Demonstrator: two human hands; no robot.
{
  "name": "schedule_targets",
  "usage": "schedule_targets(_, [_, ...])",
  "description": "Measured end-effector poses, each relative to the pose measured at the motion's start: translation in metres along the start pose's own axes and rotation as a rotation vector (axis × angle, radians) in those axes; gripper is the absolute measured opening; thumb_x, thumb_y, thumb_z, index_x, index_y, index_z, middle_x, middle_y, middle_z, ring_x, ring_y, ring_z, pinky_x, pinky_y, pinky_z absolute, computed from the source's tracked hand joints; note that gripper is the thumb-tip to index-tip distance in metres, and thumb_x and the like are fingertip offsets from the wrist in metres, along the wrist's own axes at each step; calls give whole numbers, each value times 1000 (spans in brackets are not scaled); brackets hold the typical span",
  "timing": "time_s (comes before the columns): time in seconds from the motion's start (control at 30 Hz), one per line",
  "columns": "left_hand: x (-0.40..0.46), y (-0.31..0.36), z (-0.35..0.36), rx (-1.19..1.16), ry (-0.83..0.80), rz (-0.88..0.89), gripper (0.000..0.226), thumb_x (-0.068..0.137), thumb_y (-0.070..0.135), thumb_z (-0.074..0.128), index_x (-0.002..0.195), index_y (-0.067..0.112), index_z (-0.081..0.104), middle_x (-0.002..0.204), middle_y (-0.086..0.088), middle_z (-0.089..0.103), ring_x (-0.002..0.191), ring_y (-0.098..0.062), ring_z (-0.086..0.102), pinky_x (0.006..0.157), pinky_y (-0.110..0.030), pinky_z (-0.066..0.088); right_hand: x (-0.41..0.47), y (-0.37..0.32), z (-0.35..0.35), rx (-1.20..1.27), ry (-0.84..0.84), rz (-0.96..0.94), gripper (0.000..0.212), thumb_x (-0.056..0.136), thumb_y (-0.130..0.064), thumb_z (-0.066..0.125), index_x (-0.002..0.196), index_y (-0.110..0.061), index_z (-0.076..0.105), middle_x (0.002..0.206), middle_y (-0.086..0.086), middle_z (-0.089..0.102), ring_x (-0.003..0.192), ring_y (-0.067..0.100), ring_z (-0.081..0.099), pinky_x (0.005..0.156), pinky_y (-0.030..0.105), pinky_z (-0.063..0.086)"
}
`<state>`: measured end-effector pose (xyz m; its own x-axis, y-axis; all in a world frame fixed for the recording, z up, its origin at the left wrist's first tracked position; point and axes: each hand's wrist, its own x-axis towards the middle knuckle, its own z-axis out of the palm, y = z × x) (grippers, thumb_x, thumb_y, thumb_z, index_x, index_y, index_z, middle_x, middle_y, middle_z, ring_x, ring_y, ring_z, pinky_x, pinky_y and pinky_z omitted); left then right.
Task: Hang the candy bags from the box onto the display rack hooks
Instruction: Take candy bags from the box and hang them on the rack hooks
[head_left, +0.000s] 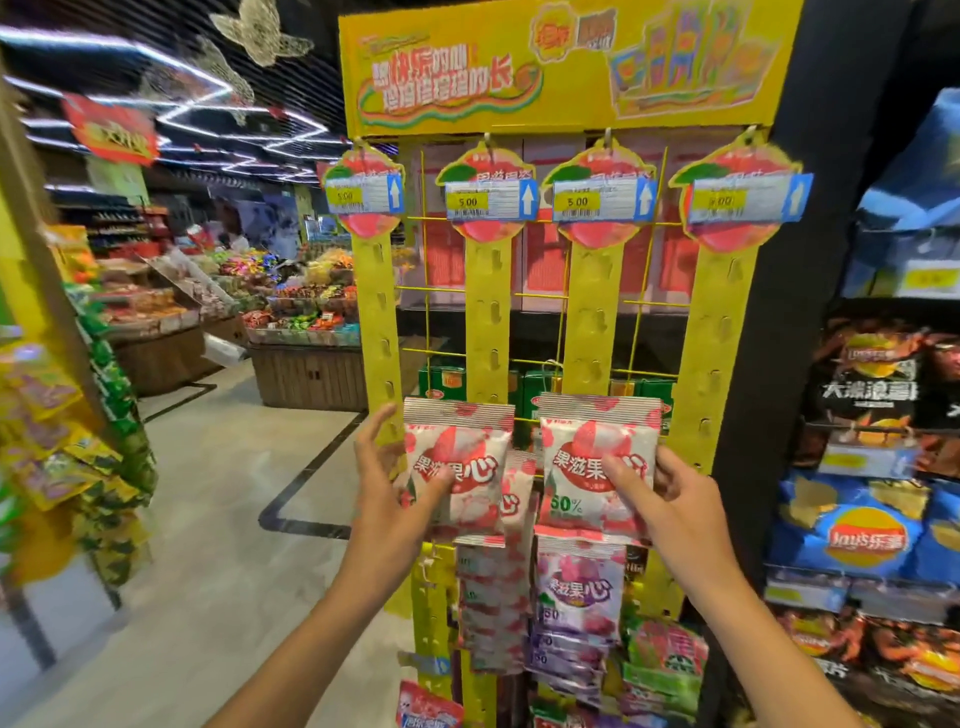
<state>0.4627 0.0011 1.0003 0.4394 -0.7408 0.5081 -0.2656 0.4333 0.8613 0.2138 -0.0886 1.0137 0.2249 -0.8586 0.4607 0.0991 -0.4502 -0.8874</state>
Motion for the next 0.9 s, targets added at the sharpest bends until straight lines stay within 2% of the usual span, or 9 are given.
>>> schedule_targets(0.07, [9,-7,3,20,10,49,71,88,24,71,140,45,28,138,11,50,120,-13,62,79,-41,63,7,2,2,-4,19,-4,15,91,-19,70,106,-21,72,95,-9,78,86,6,75,66,18,57])
schedule_targets(0.17, [25,-11,6,104,-30,150,55,90,19,70,133,35,38,135,17,49,121,2,56,81,-34,62,11,6,3,-13,66,7,15,91,-16,70,105,-17,72,94,-6,79,84,7,75,63,16,55])
schedule_targets(0.2, [31,-14,6,118,-40,170,50,91,18,69,130,32,42,133,16,51,121,2,55,83,-36,62,12,6,3,-24,76,5,14,91,-15,71,105,-16,72,94,-5,79,83,7,75,62,15,54])
schedule_targets(0.27, [43,-22,5,127,-73,182,43,92,20,69,129,29,48,131,12,55,123,-7,56,88,-41,60,14,4,4,-52,80,-1,14,90,-15,71,104,-16,73,93,-5,79,84,9,75,62,16,55])
schedule_targets(0.33, [51,-26,6,110,-112,163,44,93,27,70,131,30,50,132,12,55,125,-15,56,93,-48,56,16,2,5,-66,101,-9,15,90,-16,71,104,-19,73,95,-5,79,86,10,76,64,19,58])
schedule_targets(0.47, [65,-27,10,61,-145,125,40,91,26,71,125,37,54,126,25,56,119,-3,58,91,-45,58,18,-2,13,-87,147,-36,14,90,-16,71,103,-20,73,94,-7,79,87,8,75,65,17,57])
schedule_targets(0.57, [74,-31,13,13,-152,90,42,89,27,74,125,37,55,126,22,57,121,-10,58,95,-48,55,20,-5,18,-105,167,-55,14,89,-12,71,102,-18,73,91,-10,78,84,4,74,63,14,55])
schedule_targets(0.7, [72,-38,17,65,-130,102,40,86,27,77,120,35,57,121,27,57,119,5,52,103,-32,47,17,-1,24,-112,189,-48,14,89,-14,71,102,-19,74,92,-8,78,84,6,75,65,18,57])
schedule_targets(0.9, [61,-59,19,64,-146,26,40,87,28,76,121,35,56,121,32,55,121,11,48,103,-41,48,14,7,33,-111,181,-9,14,90,-14,71,103,-18,74,93,-3,79,86,11,75,66,22,59])
